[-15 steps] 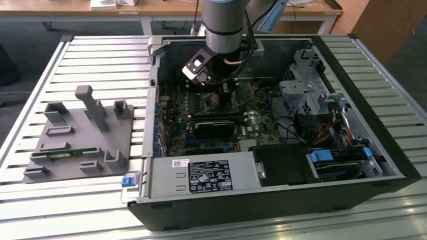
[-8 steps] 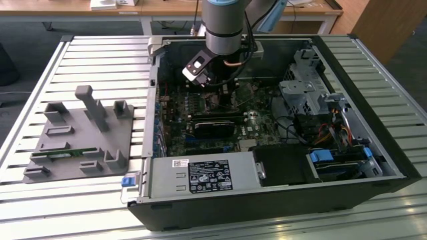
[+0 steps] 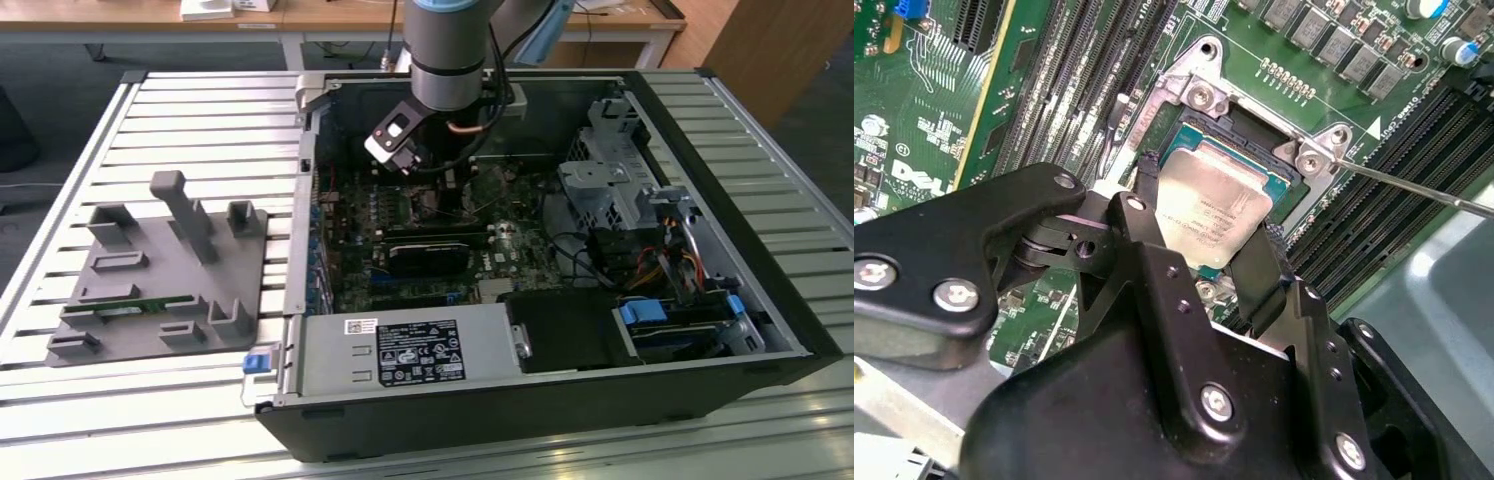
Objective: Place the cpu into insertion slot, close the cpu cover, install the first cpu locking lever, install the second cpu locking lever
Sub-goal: 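Place the cpu into insertion slot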
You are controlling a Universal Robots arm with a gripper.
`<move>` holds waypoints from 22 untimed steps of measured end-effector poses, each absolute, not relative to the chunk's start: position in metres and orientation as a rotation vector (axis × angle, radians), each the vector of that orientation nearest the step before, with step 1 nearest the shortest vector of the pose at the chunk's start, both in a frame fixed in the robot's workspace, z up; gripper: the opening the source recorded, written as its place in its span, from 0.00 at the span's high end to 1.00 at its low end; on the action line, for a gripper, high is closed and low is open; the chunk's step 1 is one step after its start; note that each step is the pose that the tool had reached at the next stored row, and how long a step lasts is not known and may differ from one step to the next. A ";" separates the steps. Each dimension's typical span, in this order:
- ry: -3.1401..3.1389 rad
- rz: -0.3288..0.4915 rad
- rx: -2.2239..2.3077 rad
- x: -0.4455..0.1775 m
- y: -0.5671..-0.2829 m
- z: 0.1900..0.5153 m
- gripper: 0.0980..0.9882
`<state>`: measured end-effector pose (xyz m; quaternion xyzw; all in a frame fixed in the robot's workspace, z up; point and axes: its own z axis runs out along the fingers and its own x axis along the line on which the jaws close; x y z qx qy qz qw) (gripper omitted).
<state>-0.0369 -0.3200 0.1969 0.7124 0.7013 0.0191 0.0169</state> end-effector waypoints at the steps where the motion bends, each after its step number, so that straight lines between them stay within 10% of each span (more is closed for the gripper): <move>1: 2.180 0.059 2.214 -0.037 -0.320 0.197 0.51; 22: 2.180 0.059 2.214 -0.037 -0.320 0.195 0.42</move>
